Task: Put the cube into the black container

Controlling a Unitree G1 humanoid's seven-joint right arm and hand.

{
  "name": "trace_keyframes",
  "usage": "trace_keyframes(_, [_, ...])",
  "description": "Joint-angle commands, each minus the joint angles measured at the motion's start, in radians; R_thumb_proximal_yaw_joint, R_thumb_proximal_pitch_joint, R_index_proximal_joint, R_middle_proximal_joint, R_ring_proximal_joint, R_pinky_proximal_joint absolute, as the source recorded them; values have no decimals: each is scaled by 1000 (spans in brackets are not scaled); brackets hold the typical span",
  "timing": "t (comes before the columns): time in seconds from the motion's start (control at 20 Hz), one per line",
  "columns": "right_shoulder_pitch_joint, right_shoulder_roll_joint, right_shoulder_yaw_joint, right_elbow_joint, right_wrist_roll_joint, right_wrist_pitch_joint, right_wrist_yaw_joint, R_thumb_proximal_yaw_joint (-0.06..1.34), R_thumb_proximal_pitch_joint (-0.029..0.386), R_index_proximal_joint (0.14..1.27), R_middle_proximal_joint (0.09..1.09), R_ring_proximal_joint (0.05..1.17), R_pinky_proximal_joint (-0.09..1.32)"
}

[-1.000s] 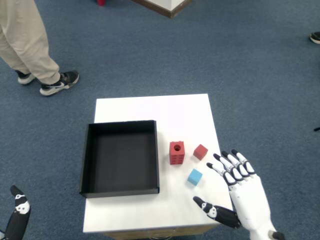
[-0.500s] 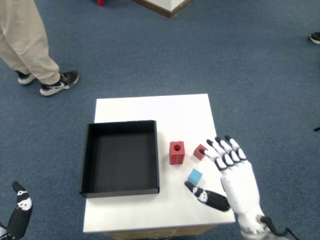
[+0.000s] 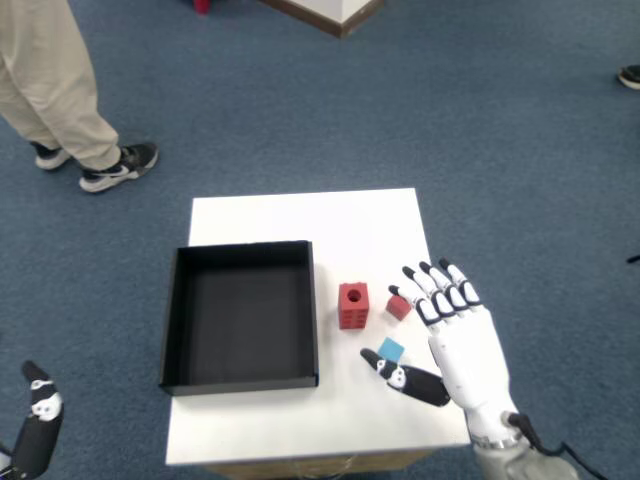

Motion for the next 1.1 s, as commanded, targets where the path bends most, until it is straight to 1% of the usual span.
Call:
trace_keyframes(0.05, [-50, -6, -19, 5, 4, 23, 9, 234, -20, 508, 297, 300, 228])
trace_keyframes(0.15, [-53, 0, -17, 40, 2, 29, 18, 230, -20, 504, 294, 297, 226])
trace_keyframes(0.3, [-25, 6, -15, 148, 1, 38, 23, 227, -20, 511, 298, 303, 235])
trace_keyframes(0.35, [-24, 10, -16, 194, 3, 40, 31, 229, -20, 513, 300, 304, 238])
trace_keyframes(0.45, [-35, 17, -17, 240, 3, 38, 38, 234, -19, 515, 302, 307, 246])
trace_keyframes(0.55, [-45, 22, -16, 265, 1, 32, 30, 238, -19, 520, 307, 311, 255])
trace_keyframes(0.8, [-47, 30, -17, 313, -1, 28, 21, 238, -19, 534, 322, 326, 274])
trace_keyframes(1.1, [-64, 38, -29, 338, 8, 16, 43, 248, -19, 544, 328, 329, 275])
